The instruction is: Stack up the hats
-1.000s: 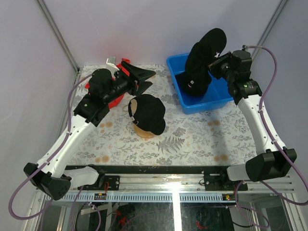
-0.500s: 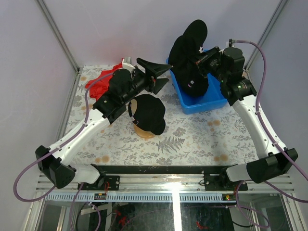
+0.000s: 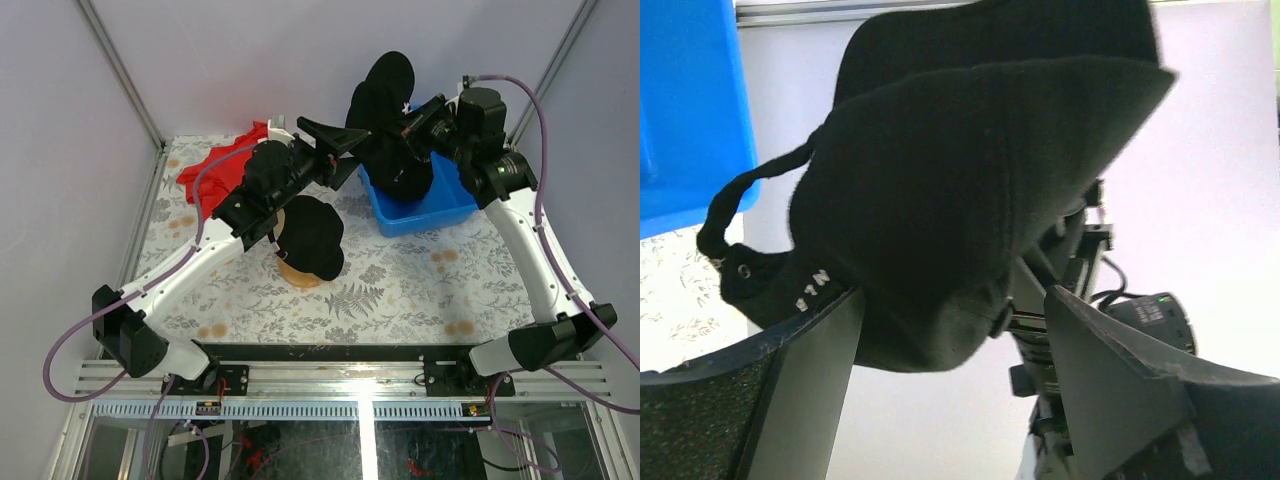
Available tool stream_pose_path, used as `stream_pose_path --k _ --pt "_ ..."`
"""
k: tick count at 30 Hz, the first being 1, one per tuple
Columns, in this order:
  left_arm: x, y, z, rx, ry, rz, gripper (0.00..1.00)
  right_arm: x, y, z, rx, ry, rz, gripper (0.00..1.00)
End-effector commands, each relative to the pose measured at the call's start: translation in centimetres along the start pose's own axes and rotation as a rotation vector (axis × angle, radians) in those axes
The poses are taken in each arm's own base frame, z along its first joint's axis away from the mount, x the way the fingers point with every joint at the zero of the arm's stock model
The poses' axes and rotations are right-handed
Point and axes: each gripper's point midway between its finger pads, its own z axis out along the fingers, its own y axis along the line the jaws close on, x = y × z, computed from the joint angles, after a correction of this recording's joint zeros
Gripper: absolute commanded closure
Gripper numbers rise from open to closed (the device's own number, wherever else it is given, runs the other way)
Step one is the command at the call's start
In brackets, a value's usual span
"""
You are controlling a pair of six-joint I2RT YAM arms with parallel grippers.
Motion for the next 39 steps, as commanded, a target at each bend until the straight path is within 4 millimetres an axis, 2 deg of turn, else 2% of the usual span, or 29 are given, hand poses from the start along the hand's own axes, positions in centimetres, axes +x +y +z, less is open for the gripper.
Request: stream_pose_path --k 1,9,15,17,18,20,25,26,29,31,33,35,39 --pt "0.2 -3.4 0.1 0.101 -0.002 0.042 0.28 1.4 3.3 -0.6 -0.088 0.127 -0.109 1.00" --pt "-1.1 -3.7 0.0 0.087 -0.050 0.090 0.27 4.5 2.9 -1.1 -0.061 0.280 -0.171 1.00" --pt "-2.1 -3.6 1.2 0.073 -0.052 0.111 0.29 6.0 3.2 -2.2 -0.092 0.322 -0.192 1.00" --pt "-2.3 -3.1 1.7 0.054 -0.044 0.123 0.37 6.2 3.6 -2.6 -0.109 0.324 -0.206 1.00" --pt "-2.4 -2.8 1.9 0.044 -0.043 0.126 0.49 6.2 3.7 -2.8 -0.116 0.322 -0.215 1.00" --pt "-3.0 -2.3 2.0 0.026 -0.054 0.127 0.66 6.2 4.0 -3.2 -0.136 0.321 -0.233 1.00" --pt "-4.3 -2.0 1.7 0.022 -0.075 0.151 0.97 6.6 4.1 -3.7 -0.162 0.335 -0.251 1.00" --pt "-4.6 -2.0 1.7 0.030 -0.075 0.156 1.00 6.6 4.2 -3.8 -0.169 0.337 -0.260 0.99" --pt "-5.7 -3.2 1.1 0.112 -0.043 0.170 1.00 6.3 3.9 -4.3 -0.165 0.320 -0.346 0.84" --pt "-6.4 -4.3 0.6 0.171 0.002 0.179 1.00 5.8 3.0 -4.7 -0.128 0.293 -0.433 0.73" --pt "-6.8 -5.2 0.0 0.211 0.060 0.176 1.00 5.1 2.1 -5.2 -0.095 0.259 -0.517 0.66" --pt "-6.3 -6.2 -0.5 0.243 0.164 0.167 1.00 4.5 1.3 -5.5 -0.076 0.228 -0.600 0.54" --pt "-5.0 -7.5 -1.6 0.288 0.320 0.108 1.00 3.0 0.1 -6.0 -0.068 0.166 -0.734 0.45"
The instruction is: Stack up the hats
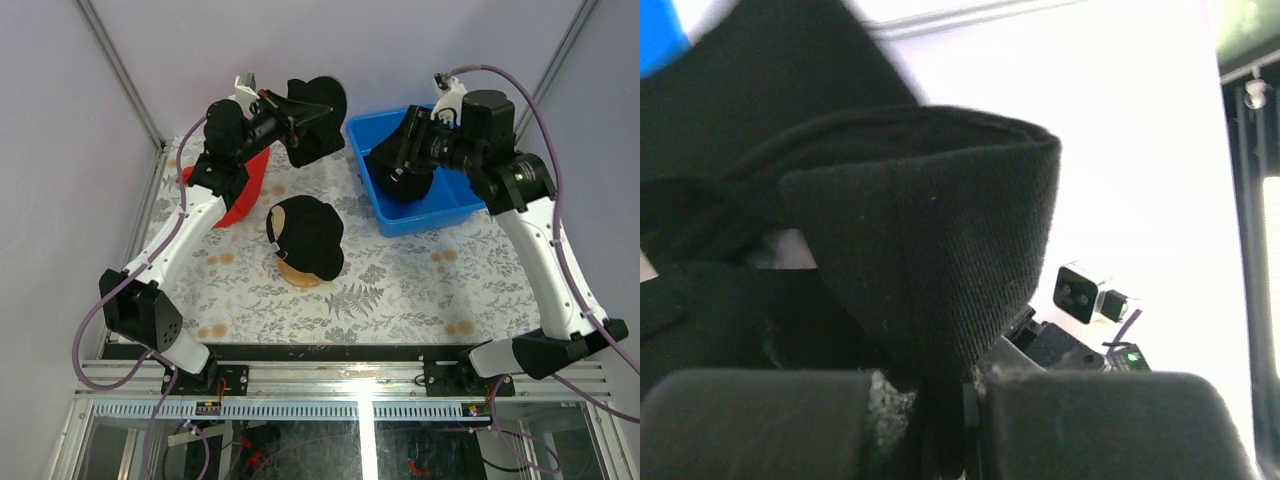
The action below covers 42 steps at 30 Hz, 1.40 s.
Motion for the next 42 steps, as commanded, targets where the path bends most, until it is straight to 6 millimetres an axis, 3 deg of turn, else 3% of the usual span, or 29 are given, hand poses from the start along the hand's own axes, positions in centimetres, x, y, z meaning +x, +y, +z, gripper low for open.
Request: stream_pose_path --k 1,5,11,18,24,35,42 --pt "3.4 -6.2 -1.9 0.216 0.257 -0.018 1.00 -0.8 -0.7 -3.0 -0.016 -0.083 -0.236 0.44" --pt "4.7 -7.4 -3.1 0.244 0.350 -0.117 1.00 -0.9 -2.6 -3.5 -0.125 -0.120 -0.218 0.40" --pt "5.7 -9.2 -5.0 0.244 0.425 -0.266 1.00 -0.5 -3.2 -3.3 -0.253 -0.140 -0.213 0.36" --pt "6.2 -10.6 -6.3 0.240 0.440 -0.285 1.00 -1.0 -2.3 -3.8 -0.546 -0.202 -0.116 0.35" --pt "6.6 -10.9 -6.8 0.233 0.450 -0.290 1.00 -0.4 -3.9 -3.1 -0.658 -0.181 -0.056 0.34" --pt "6.6 -10.3 -6.9 0.212 0.443 -0.310 1.00 -0.5 -1.8 -3.4 -0.798 -0.199 -0.037 0.31" --pt "6.4 -10.4 -6.6 0.216 0.432 -0.318 0.99 0.3 -1.5 -1.9 -0.800 -0.172 -0.022 0.29"
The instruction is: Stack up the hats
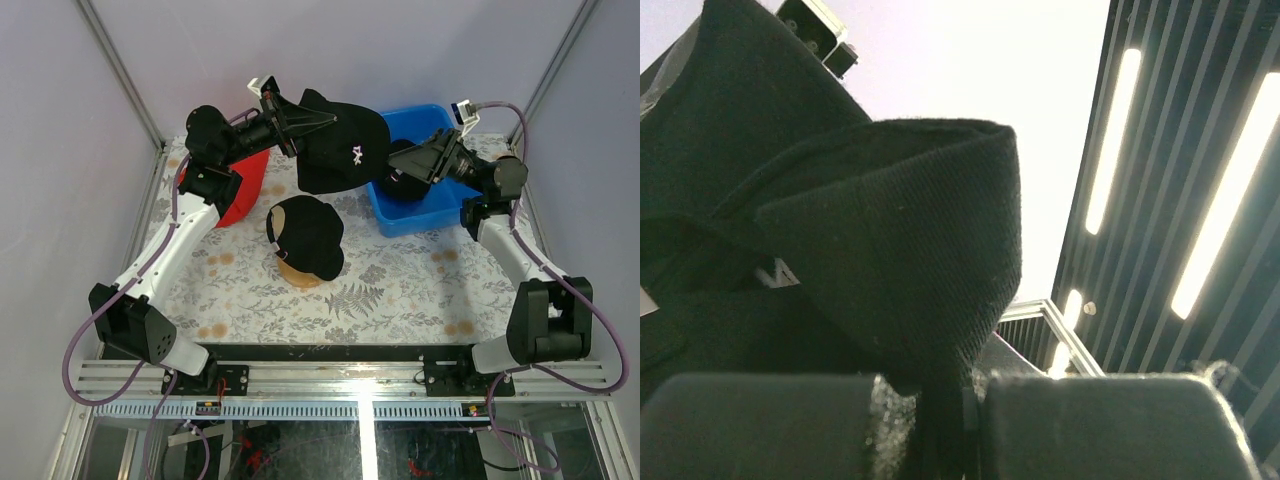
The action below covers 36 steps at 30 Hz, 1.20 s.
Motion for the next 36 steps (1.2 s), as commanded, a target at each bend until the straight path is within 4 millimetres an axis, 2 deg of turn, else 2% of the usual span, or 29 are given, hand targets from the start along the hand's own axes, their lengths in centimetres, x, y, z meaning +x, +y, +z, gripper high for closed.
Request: stream_pose_path --k 1,9,13,14,16,18,19,21,23,24,25,27,29,31,32,33,35,36 --pt "1.3 -1.5 -0.4 0.034 0.023 0.028 0.99 0.0 1.2 0.6 -0.047 0.007 -0.069 0.29" --pt "1.2 -1.2 -0.3 0.030 0.015 0.015 0.99 -0.1 1.3 2.1 -0.083 0.022 -0.063 0.30" --pt "0.8 -0.6 -0.2 0.025 0.008 0.003 0.99 0.4 1.9 3.3 -0.116 0.041 -0.052 0.34" --pt "0.8 -0.5 -0.2 0.024 0.009 0.002 0.99 0.5 2.1 3.5 -0.121 0.046 -0.048 0.39" --pt "0.6 0.0 -0.3 0.015 0.004 -0.004 1.00 0.7 2.4 3.6 -0.128 0.052 -0.038 0.64" --pt "0.1 0.7 -0.4 0.006 -0.007 -0.007 1.00 0.9 2.8 3.6 -0.130 0.062 -0.024 0.94" --pt "-0.4 1.1 -0.6 0.000 -0.018 -0.007 1.00 0.8 3.0 3.6 -0.127 0.065 -0.015 1.00" --pt "-2.1 1.6 -1.4 -0.011 -0.053 0.014 0.97 0.5 4.2 3.7 -0.128 0.072 0.005 1.00" --pt "-5.1 2.0 -3.0 -0.056 -0.134 0.046 0.89 -0.2 5.5 4.0 -0.116 0.071 0.015 1.00" --pt "-7.0 2.2 -4.2 -0.094 -0.188 0.077 0.82 -0.7 5.9 4.3 -0.095 0.068 0.024 1.00" --pt "-8.9 2.2 -5.7 -0.133 -0.249 0.105 0.79 -1.5 6.8 4.5 -0.075 0.057 0.014 1.00" --pt "-12.9 1.8 -9.6 -0.211 -0.391 0.185 0.77 -2.9 7.6 5.0 -0.001 0.034 0.028 1.00" --pt "-16.1 1.6 -14.2 -0.313 -0.566 0.244 0.66 -4.1 8.2 5.5 0.068 0.018 0.064 1.00" --pt "-17.4 1.4 -18.2 -0.393 -0.715 0.298 0.57 -4.8 8.2 6.0 0.115 0.013 0.144 1.00" --pt "-17.6 1.6 -19.6 -0.409 -0.758 0.313 0.52 -5.0 8.1 6.3 0.129 0.011 0.194 1.00" --pt "-17.6 2.1 -20.6 -0.425 -0.788 0.323 0.48 -5.1 8.3 6.6 0.128 0.010 0.231 1.00" --pt "-17.1 3.8 -21.8 -0.453 -0.809 0.309 0.47 -5.0 8.3 7.2 0.141 0.027 0.291 1.00" --pt "-16.8 5.6 -22.1 -0.469 -0.793 0.283 0.47 -4.9 8.1 7.4 0.147 0.040 0.314 1.00"
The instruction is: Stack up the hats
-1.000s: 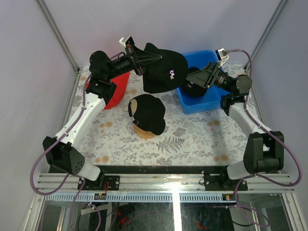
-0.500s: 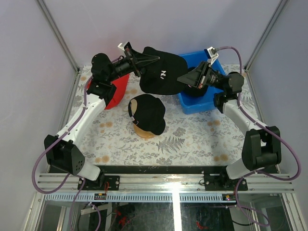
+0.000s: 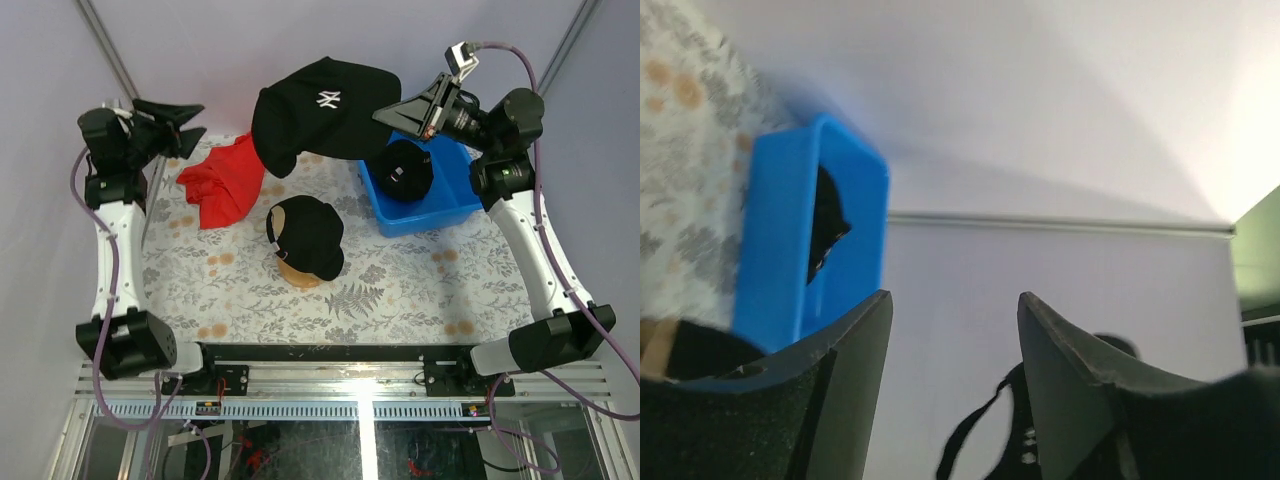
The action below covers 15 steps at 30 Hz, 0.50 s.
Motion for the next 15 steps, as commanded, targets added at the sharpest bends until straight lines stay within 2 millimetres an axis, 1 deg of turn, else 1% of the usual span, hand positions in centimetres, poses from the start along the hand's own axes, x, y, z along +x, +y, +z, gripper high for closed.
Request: stream_pose_path --k 1,3,5,6,9,12,15 --pt "2.9 5.5 -2.3 -0.122 0.039 0.072 0.48 0.3 -0.8 1.2 0.085 0.031 0.191 1.00" --pt "4.4 7.4 -2.9 -0.125 0.092 0.069 0.52 0.2 -0.7 1.5 0.083 0.040 0.213 1.00" --pt "6.2 9.1 -3.6 -0.132 0.140 0.067 0.58 0.2 -1.1 1.8 0.083 0.045 0.227 1.00" --pt "7.3 9.4 -3.8 -0.125 0.163 0.079 0.61 0.2 -1.2 1.9 0.078 0.048 0.227 1.00" --pt "9.6 11.0 -4.7 -0.153 0.216 0.104 0.62 0.2 -2.1 2.1 0.077 0.052 0.239 1.00" --pt "10.8 12.7 -6.0 -0.217 0.259 0.148 0.61 0.2 -2.8 2.3 0.072 0.056 0.262 1.00" --pt "12.5 13.8 -7.0 -0.247 0.302 0.216 0.50 0.1 -3.1 2.5 0.060 0.056 0.271 1.00"
